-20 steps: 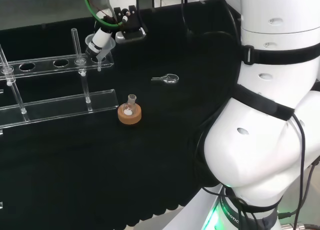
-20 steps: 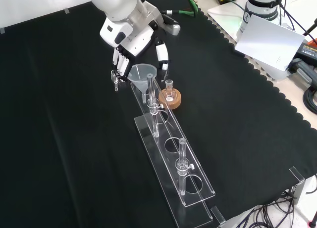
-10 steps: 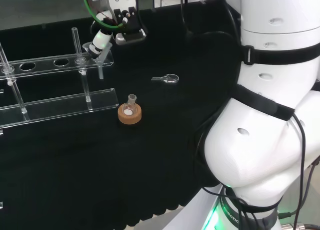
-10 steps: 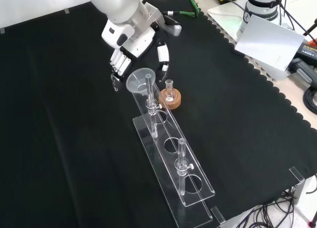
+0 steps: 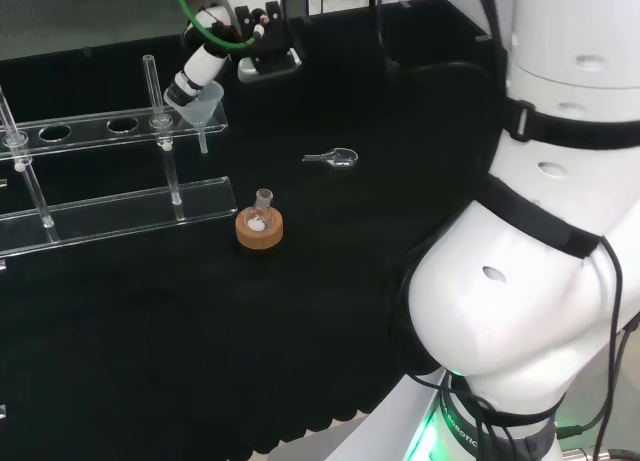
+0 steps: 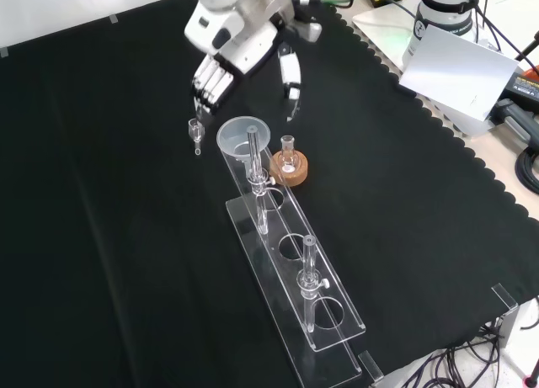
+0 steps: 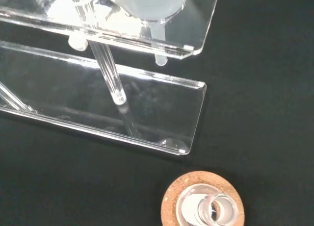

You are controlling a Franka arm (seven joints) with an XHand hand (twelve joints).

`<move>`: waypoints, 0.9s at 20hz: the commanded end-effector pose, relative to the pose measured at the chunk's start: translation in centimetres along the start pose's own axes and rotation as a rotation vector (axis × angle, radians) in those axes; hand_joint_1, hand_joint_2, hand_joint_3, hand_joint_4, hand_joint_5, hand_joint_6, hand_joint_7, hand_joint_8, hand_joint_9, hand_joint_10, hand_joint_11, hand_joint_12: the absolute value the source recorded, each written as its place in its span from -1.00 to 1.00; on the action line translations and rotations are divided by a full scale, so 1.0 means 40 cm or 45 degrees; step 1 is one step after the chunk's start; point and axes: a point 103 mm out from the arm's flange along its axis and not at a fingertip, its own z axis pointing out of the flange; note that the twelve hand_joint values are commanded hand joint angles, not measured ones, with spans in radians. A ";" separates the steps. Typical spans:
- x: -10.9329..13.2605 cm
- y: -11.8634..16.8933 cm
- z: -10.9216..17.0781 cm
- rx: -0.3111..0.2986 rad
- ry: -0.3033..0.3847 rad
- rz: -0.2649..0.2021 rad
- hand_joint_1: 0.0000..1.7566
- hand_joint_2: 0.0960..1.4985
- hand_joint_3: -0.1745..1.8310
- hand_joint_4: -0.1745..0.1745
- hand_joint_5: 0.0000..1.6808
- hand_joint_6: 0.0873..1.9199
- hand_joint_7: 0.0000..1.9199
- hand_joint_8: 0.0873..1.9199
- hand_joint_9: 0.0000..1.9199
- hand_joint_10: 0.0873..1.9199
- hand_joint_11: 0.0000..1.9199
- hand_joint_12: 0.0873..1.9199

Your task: Put the funnel back on the funnel stand.

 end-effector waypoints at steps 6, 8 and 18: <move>-0.113 -0.221 -0.036 -0.189 0.065 0.126 -0.39 -0.12 -0.58 -0.42 -0.82 -1.00 -1.00 -0.47 -0.81 -0.21 -0.79 0.48; -0.138 -0.250 -0.036 -0.205 0.087 0.148 -0.39 -0.11 -0.59 -0.43 -0.81 -1.00 -1.00 -0.43 -0.79 -0.22 -0.78 0.48; -0.178 -0.327 -0.035 -0.264 0.136 0.189 -0.38 -0.09 -0.60 -0.43 -0.78 -1.00 -0.98 -0.36 -0.74 -0.24 -0.75 0.47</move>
